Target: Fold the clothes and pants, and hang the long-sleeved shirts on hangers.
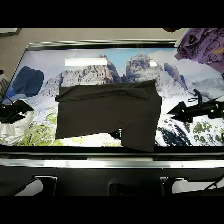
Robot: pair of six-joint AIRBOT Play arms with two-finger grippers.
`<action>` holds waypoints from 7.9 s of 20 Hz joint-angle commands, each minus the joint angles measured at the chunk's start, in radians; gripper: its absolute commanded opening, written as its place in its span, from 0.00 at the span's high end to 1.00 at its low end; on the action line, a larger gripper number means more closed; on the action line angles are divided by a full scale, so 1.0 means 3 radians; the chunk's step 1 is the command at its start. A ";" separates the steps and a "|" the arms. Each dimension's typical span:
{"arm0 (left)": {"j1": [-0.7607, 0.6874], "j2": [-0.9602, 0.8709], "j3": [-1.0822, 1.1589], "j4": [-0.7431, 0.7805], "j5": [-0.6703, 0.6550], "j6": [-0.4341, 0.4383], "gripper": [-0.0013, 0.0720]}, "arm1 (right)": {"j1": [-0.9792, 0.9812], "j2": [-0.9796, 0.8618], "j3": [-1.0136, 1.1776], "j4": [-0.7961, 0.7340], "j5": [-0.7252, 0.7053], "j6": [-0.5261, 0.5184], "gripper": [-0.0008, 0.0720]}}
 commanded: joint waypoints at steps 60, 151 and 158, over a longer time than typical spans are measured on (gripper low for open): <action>-0.0526 -0.0053 0.0585 -0.0985 0.0556 0.0312 0.97 | 0.1108 0.1142 0.0792 0.0378 -0.0741 0.0343 0.94; -0.0604 0.0298 -0.0498 0.1383 -0.0497 -0.0618 0.20 | -0.0215 0.1245 -0.1493 -0.0487 -0.0050 0.0099 0.32; -0.0604 0.0286 -0.0538 0.1385 -0.0486 -0.0618 0.20 | -0.0215 0.1241 -0.2015 -0.0301 -0.0436 -0.0104 0.32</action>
